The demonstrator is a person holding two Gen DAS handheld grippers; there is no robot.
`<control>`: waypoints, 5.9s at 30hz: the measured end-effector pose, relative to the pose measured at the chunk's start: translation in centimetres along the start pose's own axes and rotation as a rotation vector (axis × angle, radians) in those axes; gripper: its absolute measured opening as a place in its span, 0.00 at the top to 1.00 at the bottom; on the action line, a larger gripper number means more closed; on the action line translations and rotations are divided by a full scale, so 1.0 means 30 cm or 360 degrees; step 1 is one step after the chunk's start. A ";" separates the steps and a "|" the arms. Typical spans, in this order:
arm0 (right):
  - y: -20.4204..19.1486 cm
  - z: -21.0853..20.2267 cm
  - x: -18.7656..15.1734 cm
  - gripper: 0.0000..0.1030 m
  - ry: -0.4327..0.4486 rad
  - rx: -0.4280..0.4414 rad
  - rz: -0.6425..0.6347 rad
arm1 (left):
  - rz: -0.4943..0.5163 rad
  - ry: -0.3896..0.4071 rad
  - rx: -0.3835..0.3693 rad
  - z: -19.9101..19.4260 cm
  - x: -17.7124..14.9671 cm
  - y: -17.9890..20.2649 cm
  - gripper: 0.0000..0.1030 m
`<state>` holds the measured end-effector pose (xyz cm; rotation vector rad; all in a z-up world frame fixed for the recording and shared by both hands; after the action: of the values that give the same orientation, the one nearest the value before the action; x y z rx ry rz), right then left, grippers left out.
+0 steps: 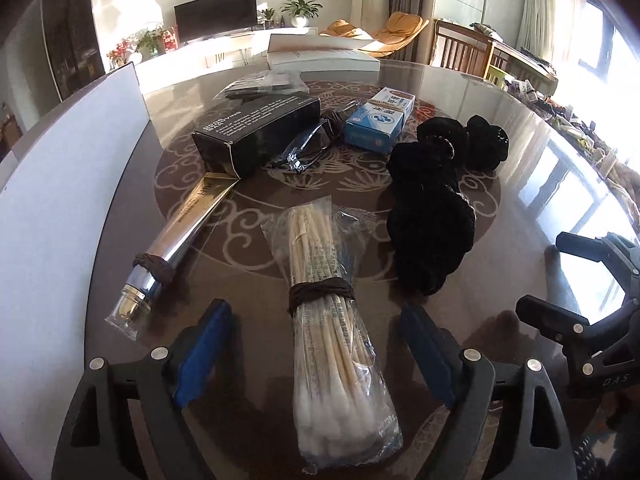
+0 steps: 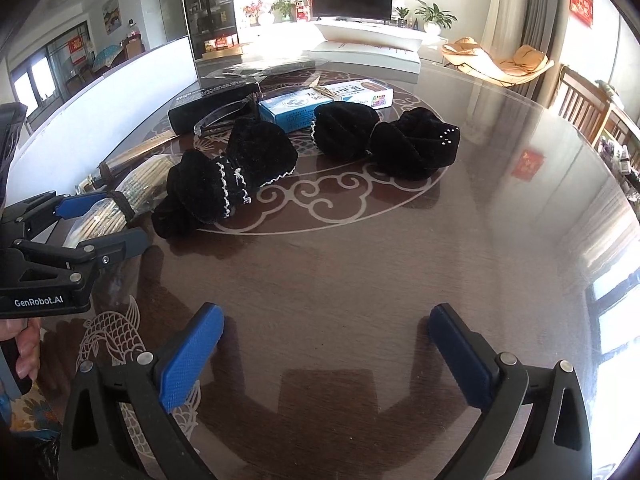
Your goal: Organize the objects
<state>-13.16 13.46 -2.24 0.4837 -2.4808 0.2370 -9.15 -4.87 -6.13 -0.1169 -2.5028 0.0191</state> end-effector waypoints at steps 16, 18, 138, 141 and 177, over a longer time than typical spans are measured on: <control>-0.106 0.127 0.315 0.15 -0.0179 0.0356 0.0346 | -0.0003 -0.0026 -0.0022 -0.027 -0.005 -0.023 0.48; -0.144 0.180 0.335 0.42 -0.0255 0.0332 0.0274 | -0.0024 -0.0025 -0.0065 -0.032 0.003 -0.032 0.72; 0.146 0.020 0.061 0.00 -0.0012 -0.0220 0.0226 | -0.0139 -0.0031 0.0104 0.104 0.121 0.068 0.00; 0.146 0.021 0.061 0.00 -0.0012 -0.0220 0.0226 | -0.0139 -0.0031 0.0104 0.104 0.120 0.068 0.00; 0.147 0.021 0.058 0.00 -0.0010 -0.0218 0.0227 | -0.0017 -0.0163 0.0020 0.106 0.123 0.070 0.00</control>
<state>-16.55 16.83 -1.98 0.2515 -2.5195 0.1205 -13.82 -2.40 -6.60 -0.1001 -2.6053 0.0373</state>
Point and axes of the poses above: each gripper's, at about its wrist camera, not at the fingertips, and z roughly the way its jaws point, y to its right, x to its top, the point moved 3 cm from there along z, roughly the way its jaws point, and after that the axes turned 3 degrees about x, right-handed, at the moved point
